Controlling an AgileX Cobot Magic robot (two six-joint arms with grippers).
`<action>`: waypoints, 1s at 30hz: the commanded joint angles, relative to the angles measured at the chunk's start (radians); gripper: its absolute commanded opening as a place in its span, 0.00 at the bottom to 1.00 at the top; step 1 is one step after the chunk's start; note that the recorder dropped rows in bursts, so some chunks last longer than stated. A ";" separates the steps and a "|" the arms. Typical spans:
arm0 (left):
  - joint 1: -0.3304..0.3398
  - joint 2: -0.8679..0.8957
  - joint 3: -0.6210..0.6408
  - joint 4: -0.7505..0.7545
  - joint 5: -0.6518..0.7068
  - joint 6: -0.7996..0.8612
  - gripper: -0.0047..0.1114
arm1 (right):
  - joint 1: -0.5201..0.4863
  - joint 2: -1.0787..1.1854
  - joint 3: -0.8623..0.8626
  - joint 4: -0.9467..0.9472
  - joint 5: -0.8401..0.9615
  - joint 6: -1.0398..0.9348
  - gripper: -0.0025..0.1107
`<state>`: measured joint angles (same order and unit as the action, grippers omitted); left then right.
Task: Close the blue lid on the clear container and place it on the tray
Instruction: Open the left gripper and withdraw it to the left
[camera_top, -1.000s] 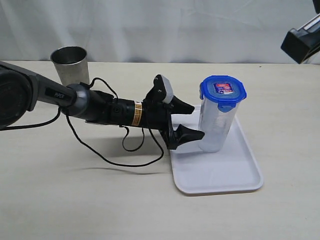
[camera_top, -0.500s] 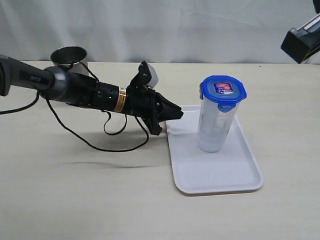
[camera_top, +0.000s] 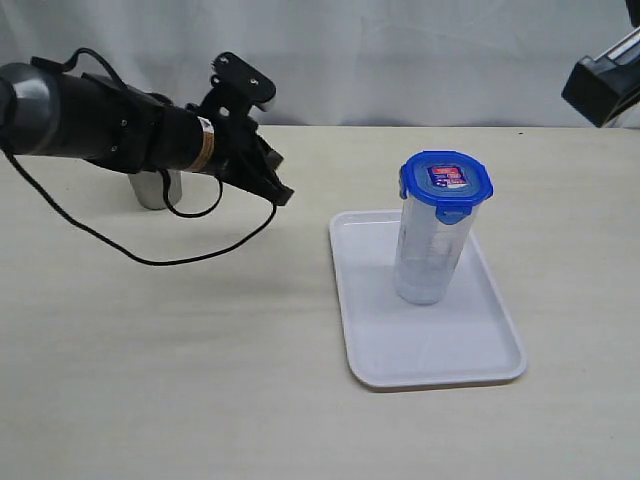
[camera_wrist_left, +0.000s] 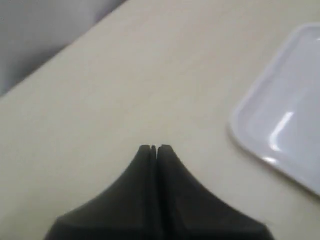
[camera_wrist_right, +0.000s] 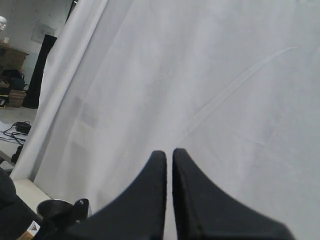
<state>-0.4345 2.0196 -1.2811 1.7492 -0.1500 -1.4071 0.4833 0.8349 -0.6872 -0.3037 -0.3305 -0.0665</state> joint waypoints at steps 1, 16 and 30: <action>-0.040 -0.127 0.106 -0.005 0.351 -0.014 0.04 | -0.004 -0.004 0.005 0.003 0.010 -0.002 0.06; -0.043 -0.573 0.359 -0.005 0.428 -0.136 0.04 | -0.004 -0.004 0.005 0.003 0.010 -0.002 0.06; -0.043 -1.135 0.558 -0.005 0.426 -0.242 0.04 | -0.004 -0.004 0.005 0.003 0.006 -0.002 0.06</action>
<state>-0.4757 0.9989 -0.7613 1.7492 0.2775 -1.6186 0.4833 0.8349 -0.6872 -0.3037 -0.3264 -0.0665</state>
